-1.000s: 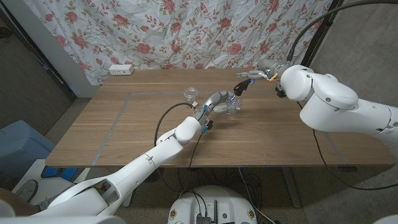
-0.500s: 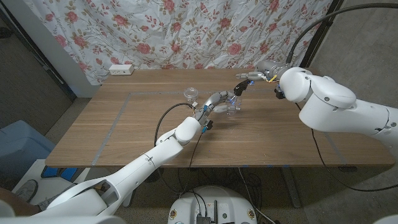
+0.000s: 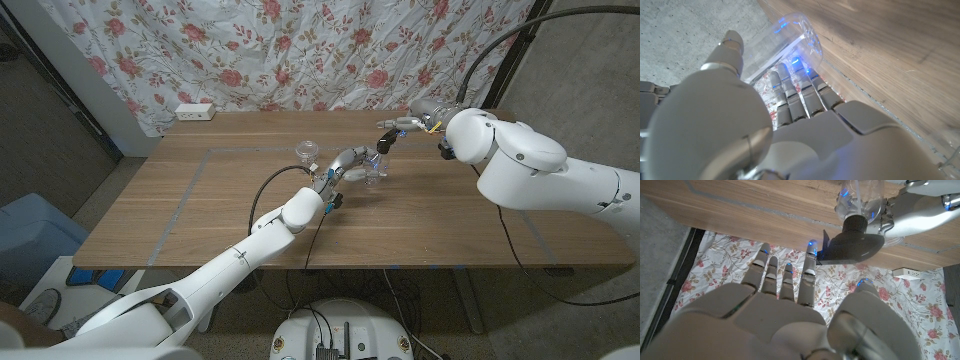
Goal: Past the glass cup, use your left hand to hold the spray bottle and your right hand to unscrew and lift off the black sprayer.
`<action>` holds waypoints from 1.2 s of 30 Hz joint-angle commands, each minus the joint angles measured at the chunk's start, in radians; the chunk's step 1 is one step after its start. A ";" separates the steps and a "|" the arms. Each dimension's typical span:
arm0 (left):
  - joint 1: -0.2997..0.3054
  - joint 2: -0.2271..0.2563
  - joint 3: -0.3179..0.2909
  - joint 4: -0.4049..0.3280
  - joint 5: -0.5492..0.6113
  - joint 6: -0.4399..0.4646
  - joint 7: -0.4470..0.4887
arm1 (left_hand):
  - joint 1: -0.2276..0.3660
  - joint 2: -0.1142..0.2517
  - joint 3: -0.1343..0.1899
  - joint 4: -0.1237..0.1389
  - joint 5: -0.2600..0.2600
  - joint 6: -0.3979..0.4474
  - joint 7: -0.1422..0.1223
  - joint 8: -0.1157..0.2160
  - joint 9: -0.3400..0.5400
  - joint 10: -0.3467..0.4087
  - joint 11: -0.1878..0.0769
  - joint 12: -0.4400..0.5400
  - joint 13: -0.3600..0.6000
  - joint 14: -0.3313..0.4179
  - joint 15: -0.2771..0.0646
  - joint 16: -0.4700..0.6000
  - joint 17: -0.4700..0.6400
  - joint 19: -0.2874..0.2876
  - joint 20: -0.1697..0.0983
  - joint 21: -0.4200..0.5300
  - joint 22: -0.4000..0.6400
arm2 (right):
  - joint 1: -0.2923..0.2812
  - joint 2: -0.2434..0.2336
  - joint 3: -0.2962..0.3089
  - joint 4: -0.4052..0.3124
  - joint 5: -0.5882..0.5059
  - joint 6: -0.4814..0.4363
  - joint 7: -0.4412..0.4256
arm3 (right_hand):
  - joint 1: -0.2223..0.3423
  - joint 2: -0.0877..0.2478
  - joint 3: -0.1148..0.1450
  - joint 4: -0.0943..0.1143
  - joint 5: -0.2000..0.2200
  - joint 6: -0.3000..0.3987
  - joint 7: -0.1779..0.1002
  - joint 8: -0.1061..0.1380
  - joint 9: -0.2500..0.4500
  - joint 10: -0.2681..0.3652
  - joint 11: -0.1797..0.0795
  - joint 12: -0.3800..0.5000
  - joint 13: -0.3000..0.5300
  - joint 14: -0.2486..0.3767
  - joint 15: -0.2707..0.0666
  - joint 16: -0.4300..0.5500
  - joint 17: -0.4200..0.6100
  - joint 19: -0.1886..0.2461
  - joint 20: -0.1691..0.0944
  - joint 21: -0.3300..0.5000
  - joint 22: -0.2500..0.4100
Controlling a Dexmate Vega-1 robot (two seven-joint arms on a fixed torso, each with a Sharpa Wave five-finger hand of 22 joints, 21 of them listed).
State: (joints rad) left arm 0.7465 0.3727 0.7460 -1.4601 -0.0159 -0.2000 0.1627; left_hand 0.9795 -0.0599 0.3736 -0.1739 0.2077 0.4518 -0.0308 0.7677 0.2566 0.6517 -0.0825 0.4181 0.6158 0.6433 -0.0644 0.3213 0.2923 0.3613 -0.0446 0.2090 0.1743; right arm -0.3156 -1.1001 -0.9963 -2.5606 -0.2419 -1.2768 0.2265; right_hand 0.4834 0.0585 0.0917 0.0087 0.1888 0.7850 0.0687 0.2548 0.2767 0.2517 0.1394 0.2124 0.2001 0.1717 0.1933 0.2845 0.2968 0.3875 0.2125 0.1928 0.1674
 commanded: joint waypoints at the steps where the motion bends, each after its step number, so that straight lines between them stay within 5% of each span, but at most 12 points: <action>1: 0.000 0.001 -0.002 0.004 -0.005 -0.004 0.000 | 0.003 0.166 0.012 0.005 0.003 0.030 -0.027 0.141 0.002 0.075 -0.062 0.005 0.005 0.007 -0.130 -0.002 0.003 0.005 -0.038 -0.002 0.004 | 0.055 0.013 -0.057 0.011 0.002 -0.016 0.019 | 0.034 -0.008 0.009 -0.021 -0.003 -0.014 0.000 -0.006 0.004 -0.003 0.003 -0.003 0.003 -0.005 0.009 -0.003 0.000 0.004 0.002 -0.003 0.003; 18: -0.002 0.000 -0.004 0.015 -0.007 -0.021 -0.001 | -0.005 0.175 0.014 0.006 0.003 0.025 -0.022 0.146 0.003 0.076 -0.059 0.003 0.009 0.008 -0.127 -0.006 0.005 0.003 -0.034 -0.003 0.004 | 0.093 0.014 -0.095 0.011 0.011 -0.029 0.015 | 0.123 0.003 0.052 -0.096 0.002 -0.027 -0.016 -0.006 0.011 -0.009 -0.008 -0.004 0.004 -0.006 -0.007 -0.012 -0.007 0.007 0.001 -0.003 0.003; 36: -0.004 -0.003 -0.005 0.024 -0.012 -0.027 -0.005 | -0.007 0.176 0.016 0.004 0.003 0.026 -0.023 0.151 0.001 0.077 -0.058 0.000 0.012 0.011 -0.127 -0.007 0.006 0.003 -0.035 -0.003 0.004 | 0.039 0.004 -0.017 0.013 0.066 0.020 -0.014 | 0.225 0.024 0.105 -0.168 0.014 -0.031 -0.040 -0.004 0.019 -0.010 -0.036 -0.004 0.004 -0.005 -0.039 -0.017 -0.012 0.021 -0.002 -0.001 0.002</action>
State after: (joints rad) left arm 0.7438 0.3706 0.7425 -1.4400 -0.0250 -0.2232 0.1597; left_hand 0.9795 -0.0599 0.3769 -0.1771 0.2077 0.4518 -0.0309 0.7677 0.2527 0.6573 -0.0770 0.4135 0.6236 0.6488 -0.0589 0.3175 0.2948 0.3613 -0.0446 0.2090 0.1743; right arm -0.2454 -1.0882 -1.0596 -2.5490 -0.2071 -1.2866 0.2274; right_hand 0.6852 0.0821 0.1904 -0.1474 0.1972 0.7518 0.0387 0.2508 0.2905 0.2392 0.1121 0.2125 0.2024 0.1644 0.1640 0.2698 0.2829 0.4019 0.2126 0.1928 0.1676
